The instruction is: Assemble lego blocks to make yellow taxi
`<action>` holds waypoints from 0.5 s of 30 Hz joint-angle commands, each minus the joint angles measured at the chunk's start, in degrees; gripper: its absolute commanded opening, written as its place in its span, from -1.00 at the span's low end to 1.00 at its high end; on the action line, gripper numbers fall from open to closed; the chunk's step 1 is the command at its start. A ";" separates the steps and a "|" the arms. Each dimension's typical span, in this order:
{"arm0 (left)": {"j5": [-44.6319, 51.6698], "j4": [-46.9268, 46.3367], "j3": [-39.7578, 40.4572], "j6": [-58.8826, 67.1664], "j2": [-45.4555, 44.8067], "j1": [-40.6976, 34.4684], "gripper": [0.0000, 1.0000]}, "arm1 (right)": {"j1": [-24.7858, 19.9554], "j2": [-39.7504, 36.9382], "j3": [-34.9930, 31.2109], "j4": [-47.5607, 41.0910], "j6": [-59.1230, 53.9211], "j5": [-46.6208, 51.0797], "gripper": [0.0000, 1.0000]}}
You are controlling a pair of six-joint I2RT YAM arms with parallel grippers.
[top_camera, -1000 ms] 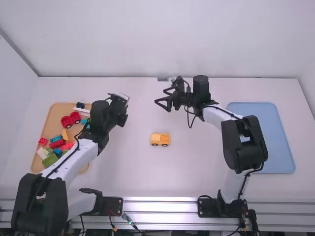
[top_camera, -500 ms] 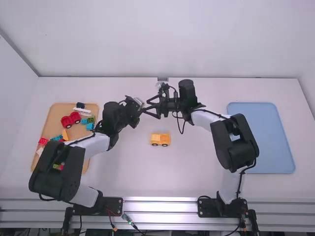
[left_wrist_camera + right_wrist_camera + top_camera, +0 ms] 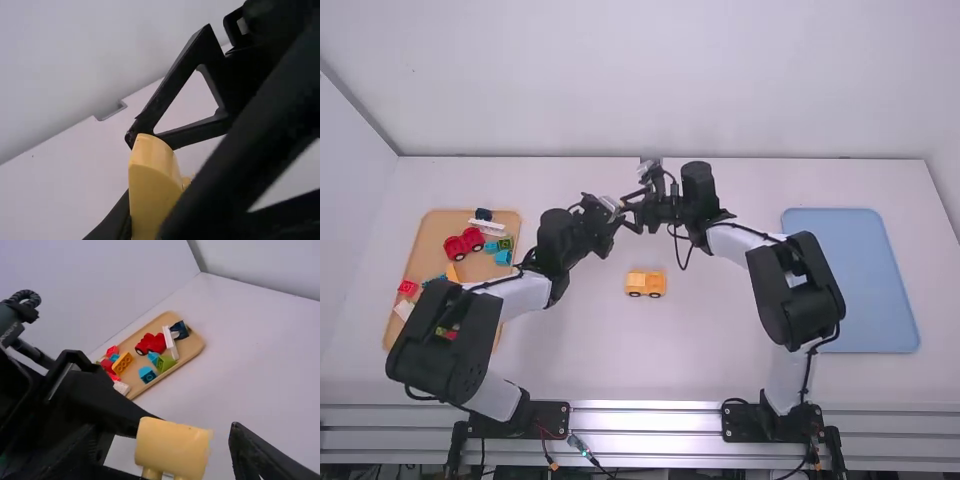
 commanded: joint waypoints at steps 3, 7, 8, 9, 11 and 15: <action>4.17 2.75 -0.11 -2.86 -0.48 -0.42 -0.95 | 1.27 0.83 0.79 -0.11 0.13 0.09 0.21; 5.33 3.04 -0.11 -2.89 -0.48 -0.72 -0.95 | 2.16 0.83 0.79 -0.13 0.13 1.68 0.01; 5.33 2.99 -0.11 -2.89 -0.48 -0.46 -0.96 | 2.38 0.83 0.79 -0.13 0.15 1.62 -0.14; 5.33 2.93 -0.11 -2.89 -0.48 -0.42 -0.96 | 2.43 0.83 0.79 -0.13 0.15 1.62 -0.18; 5.16 2.89 -0.11 -2.89 -0.48 -0.63 -0.96 | 2.43 0.83 0.79 -0.13 0.17 1.62 -0.33; 5.16 2.89 -0.11 -2.58 -0.48 -0.74 -0.73 | 2.36 0.83 0.79 -0.13 0.15 1.64 -0.52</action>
